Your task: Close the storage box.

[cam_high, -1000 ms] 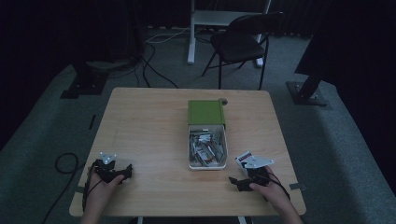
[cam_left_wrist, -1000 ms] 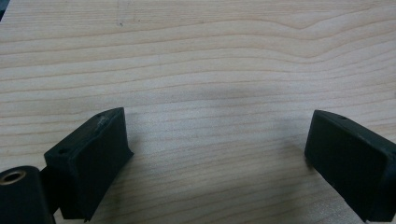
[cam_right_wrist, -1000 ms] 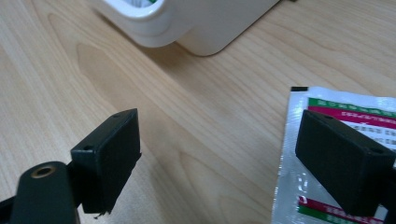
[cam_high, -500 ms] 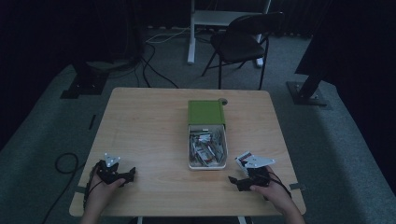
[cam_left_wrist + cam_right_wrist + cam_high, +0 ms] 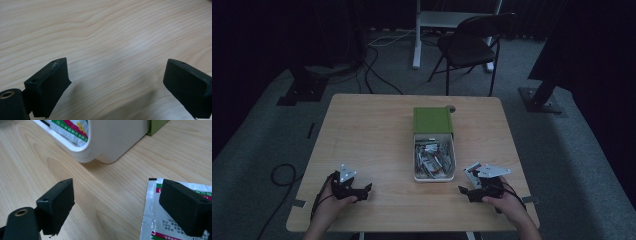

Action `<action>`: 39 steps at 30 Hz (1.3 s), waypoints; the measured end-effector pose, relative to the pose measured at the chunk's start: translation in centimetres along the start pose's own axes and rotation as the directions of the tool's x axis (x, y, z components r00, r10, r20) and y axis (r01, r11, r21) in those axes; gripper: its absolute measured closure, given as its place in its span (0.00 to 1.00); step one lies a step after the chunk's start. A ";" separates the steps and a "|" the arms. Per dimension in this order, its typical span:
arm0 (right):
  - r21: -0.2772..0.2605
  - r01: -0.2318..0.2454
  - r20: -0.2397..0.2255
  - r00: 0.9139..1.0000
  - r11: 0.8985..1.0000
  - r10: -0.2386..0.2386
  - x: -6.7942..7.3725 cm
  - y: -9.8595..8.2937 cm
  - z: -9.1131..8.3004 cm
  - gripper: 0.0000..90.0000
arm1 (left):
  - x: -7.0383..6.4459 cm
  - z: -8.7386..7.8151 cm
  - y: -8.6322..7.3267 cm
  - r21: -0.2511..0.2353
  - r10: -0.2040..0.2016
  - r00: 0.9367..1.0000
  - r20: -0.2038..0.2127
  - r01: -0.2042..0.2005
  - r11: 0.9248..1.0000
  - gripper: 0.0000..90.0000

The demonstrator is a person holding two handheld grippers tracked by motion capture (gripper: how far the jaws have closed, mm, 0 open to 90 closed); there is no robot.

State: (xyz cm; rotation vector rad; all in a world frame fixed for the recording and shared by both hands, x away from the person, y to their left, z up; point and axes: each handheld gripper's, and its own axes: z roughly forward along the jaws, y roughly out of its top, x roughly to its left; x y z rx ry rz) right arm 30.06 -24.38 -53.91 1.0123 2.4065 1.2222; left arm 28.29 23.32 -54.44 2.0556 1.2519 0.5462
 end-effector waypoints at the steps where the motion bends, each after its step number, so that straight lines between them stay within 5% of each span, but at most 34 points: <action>1: 0.000 -0.002 0.002 1.000 1.000 0.002 0.0 0.0 0.0 0.14 | -0.3 0.0 0.2 -0.003 0.004 1.000 0.008 -0.004 1.000 0.08; 13: -0.030 -0.007 0.003 1.000 1.000 0.007 -0.1 0.8 0.0 0.14 | -3.6 0.8 2.2 -0.067 0.063 0.990 0.124 -0.055 0.996 0.08; 23: -0.068 -0.001 0.001 1.000 0.998 0.001 -0.2 2.1 -0.5 0.14 | -6.1 0.9 4.5 -0.147 0.118 0.974 0.193 -0.090 0.985 0.08; 31: -0.104 -0.016 -0.009 1.000 0.994 0.015 -0.3 3.0 -0.7 0.14 | -7.9 1.3 5.7 -0.193 0.168 0.953 0.252 -0.120 0.974 0.08; 39: -0.123 -0.034 -0.032 0.999 0.992 0.030 -0.3 3.6 -0.8 0.14 | -8.6 2.1 6.9 -0.220 0.170 0.954 0.247 -0.116 0.969 0.08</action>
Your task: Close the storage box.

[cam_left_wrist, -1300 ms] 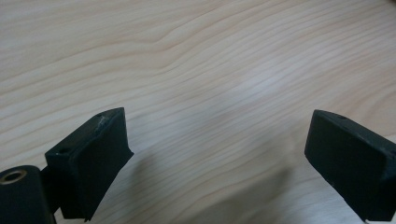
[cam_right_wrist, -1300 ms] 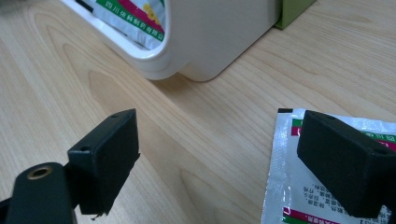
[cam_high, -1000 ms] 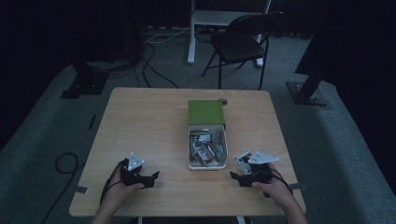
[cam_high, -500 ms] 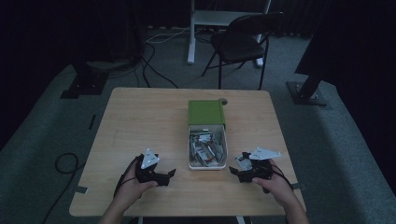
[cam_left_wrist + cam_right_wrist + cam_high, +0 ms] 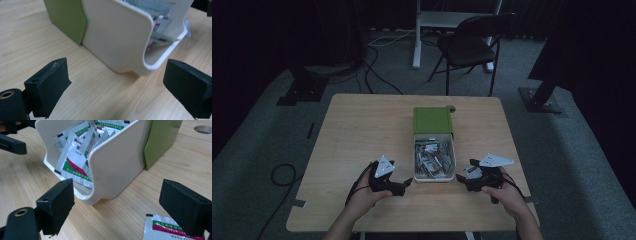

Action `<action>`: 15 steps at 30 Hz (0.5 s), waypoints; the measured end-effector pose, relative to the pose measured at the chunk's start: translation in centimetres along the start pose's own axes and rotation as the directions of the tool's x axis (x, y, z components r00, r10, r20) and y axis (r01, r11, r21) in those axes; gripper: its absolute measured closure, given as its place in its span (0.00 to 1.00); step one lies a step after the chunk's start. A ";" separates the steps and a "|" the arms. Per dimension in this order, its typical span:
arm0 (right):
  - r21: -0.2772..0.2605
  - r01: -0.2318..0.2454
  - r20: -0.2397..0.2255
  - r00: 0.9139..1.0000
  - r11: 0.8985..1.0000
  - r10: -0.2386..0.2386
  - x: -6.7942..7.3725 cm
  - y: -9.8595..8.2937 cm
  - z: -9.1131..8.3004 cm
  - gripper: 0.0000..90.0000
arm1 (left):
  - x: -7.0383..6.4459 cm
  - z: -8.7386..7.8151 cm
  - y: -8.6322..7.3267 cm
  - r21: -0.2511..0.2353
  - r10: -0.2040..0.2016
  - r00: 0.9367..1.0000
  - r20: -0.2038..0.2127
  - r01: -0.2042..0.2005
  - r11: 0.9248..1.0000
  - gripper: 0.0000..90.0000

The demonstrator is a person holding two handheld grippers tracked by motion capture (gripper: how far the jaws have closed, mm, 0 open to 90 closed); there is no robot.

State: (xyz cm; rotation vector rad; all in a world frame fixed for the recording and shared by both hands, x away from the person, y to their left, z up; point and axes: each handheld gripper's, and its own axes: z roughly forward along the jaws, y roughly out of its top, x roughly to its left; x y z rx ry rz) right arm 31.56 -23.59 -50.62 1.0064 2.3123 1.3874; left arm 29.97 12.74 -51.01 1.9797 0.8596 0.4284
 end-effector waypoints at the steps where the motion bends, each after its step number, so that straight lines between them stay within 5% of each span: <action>1: -0.005 -0.002 -0.006 1.000 1.000 0.002 0.0 0.1 0.0 0.14 | 0.0 0.1 0.1 -0.004 0.001 1.000 0.002 -0.001 1.000 0.08; 15: -0.022 -0.012 -0.012 1.000 1.000 0.011 -0.4 1.0 1.1 0.14 | 0.3 1.3 0.8 -0.018 -0.014 1.000 -0.009 0.014 1.000 0.08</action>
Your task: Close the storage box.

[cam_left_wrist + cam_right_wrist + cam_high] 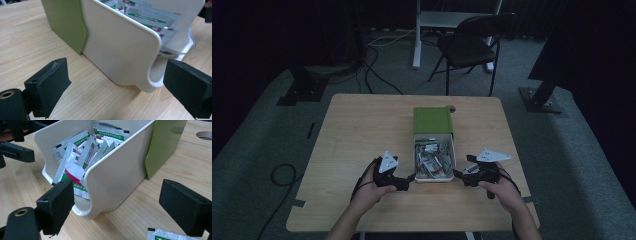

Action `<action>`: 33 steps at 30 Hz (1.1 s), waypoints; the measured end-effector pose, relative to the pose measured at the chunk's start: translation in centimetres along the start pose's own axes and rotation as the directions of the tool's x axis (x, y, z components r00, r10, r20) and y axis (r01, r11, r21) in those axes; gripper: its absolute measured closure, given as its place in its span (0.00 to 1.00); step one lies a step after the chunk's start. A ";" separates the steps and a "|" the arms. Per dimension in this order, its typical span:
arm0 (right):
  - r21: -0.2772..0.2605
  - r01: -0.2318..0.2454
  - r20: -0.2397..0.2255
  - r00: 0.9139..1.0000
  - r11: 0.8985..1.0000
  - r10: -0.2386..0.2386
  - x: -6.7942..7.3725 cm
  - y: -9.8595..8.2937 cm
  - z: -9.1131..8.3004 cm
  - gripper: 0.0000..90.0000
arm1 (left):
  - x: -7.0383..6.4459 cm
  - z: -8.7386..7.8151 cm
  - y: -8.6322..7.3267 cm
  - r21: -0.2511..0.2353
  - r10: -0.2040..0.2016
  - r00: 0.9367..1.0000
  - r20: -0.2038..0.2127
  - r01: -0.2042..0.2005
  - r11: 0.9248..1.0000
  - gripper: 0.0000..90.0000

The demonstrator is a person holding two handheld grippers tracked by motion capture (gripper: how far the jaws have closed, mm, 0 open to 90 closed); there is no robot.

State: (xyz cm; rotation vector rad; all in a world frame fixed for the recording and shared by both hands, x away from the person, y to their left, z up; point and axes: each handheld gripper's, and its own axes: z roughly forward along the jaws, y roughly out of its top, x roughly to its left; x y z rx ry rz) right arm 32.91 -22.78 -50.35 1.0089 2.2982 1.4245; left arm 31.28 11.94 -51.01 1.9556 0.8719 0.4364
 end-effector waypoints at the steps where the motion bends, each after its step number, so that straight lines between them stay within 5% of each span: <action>1: 0.000 0.001 0.002 1.000 1.000 -0.001 0.0 0.0 0.1 0.14 | 0.0 0.1 0.0 -0.002 -0.002 1.000 0.000 0.002 1.000 0.08; 33: 0.000 -0.016 0.053 0.998 1.000 0.016 -0.9 0.2 1.2 0.14 | 1.4 1.6 1.2 0.009 0.006 1.000 -0.010 -0.006 1.000 0.08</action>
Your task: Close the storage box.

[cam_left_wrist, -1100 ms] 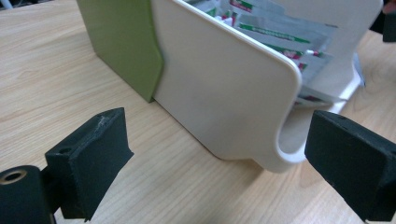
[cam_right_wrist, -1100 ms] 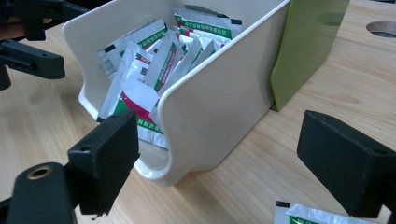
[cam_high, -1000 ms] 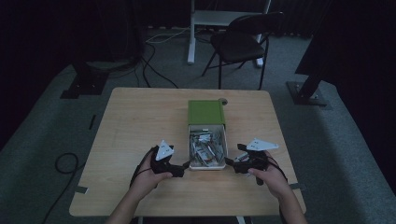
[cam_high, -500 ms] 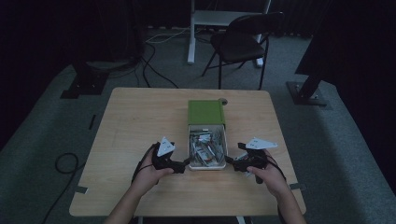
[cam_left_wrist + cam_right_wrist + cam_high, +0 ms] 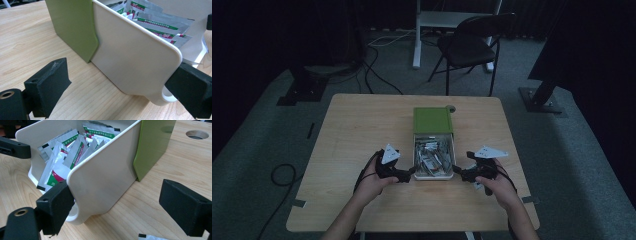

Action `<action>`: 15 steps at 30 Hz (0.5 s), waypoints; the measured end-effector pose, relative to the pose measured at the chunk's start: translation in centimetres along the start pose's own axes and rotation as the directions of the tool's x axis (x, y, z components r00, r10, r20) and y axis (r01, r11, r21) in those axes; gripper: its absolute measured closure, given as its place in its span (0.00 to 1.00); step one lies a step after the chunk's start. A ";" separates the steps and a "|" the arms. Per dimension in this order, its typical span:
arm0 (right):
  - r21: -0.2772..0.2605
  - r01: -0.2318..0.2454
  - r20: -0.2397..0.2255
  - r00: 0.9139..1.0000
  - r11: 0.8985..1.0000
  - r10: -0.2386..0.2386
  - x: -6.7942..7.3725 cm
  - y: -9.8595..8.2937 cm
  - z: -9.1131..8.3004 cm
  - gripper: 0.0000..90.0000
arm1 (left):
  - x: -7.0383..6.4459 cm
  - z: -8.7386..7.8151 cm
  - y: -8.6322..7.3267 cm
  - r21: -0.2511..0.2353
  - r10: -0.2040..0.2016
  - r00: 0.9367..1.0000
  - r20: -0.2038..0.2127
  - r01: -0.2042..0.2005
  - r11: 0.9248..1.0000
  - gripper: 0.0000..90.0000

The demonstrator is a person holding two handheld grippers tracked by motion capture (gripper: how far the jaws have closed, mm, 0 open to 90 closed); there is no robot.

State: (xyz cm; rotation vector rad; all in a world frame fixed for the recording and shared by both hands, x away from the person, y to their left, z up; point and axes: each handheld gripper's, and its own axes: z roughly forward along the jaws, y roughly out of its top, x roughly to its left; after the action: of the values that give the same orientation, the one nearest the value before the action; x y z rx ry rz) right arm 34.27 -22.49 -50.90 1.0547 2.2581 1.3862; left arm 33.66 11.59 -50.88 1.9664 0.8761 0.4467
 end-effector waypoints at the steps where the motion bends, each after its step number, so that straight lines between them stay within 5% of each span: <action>1: 0.002 0.000 0.002 1.000 1.000 0.000 0.0 0.0 0.0 0.14 | 0.0 0.0 0.0 -0.001 -0.001 1.000 0.000 0.001 1.000 0.08; 15: 0.011 0.014 0.018 1.000 1.000 -0.014 -0.1 0.5 0.4 0.14 | 0.6 0.4 0.4 0.005 -0.002 1.000 -0.009 0.002 1.000 0.08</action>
State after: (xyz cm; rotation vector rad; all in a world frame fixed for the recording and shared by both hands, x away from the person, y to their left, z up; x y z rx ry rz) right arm 34.76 -22.16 -50.62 1.0487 2.2582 1.3545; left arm 34.42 11.69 -50.79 1.9693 0.8848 0.4528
